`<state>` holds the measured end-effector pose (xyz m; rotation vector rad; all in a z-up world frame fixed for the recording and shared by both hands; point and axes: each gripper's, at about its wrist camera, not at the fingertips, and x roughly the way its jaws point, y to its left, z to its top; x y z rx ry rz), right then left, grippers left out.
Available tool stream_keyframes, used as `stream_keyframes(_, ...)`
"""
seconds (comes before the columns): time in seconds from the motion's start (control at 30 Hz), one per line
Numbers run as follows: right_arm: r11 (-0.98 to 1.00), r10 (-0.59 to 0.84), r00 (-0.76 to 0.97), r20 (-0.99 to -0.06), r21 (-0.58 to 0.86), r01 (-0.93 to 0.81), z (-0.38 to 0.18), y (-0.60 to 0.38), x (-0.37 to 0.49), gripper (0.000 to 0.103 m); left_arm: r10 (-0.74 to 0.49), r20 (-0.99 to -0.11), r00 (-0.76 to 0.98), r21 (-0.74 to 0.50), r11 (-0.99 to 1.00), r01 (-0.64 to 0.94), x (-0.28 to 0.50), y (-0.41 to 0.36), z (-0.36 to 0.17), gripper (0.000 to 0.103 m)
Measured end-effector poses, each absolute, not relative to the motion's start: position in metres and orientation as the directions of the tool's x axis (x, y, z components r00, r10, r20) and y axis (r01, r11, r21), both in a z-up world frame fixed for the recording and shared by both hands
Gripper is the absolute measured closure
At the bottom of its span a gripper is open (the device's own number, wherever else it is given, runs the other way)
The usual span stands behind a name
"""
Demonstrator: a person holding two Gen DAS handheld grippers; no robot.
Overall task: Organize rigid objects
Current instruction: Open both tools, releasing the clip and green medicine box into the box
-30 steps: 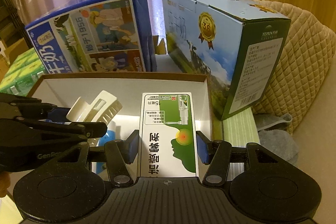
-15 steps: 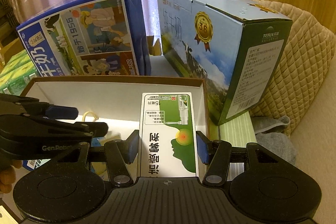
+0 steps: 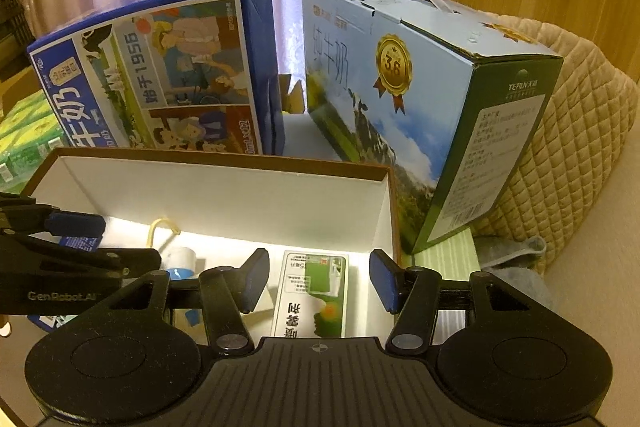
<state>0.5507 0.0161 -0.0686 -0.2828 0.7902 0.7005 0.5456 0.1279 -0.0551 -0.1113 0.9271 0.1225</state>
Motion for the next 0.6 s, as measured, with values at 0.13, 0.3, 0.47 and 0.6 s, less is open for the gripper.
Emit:
stream_keyframes(0.13,0.738,0.472,0.484,-0.737,0.030,-0.674,-0.068,0.012,0.547,0.049,0.056,-0.798,0.600,-0.046,0.987,-0.154,0.541,0.128,-0.051,0.040)
stream_keyframes(0.3,0.734,0.474,0.479,-0.739,0.031,-0.679,-0.068,0.008,0.542,0.049,0.060,-0.793,0.606,-0.046,0.986,-0.158,0.539,0.127,-0.046,0.040)
stream_keyframes(0.47,0.732,0.482,0.477,-0.735,0.039,-0.680,-0.065,0.004,0.539,0.049,0.065,-0.788,0.613,-0.044,0.986,-0.161,0.535,0.125,-0.041,0.040)
stream_keyframes(0.6,0.729,0.492,0.477,-0.728,0.046,-0.683,-0.059,0.000,0.534,0.049,0.073,-0.781,0.620,-0.037,0.986,-0.164,0.530,0.123,-0.035,0.040)
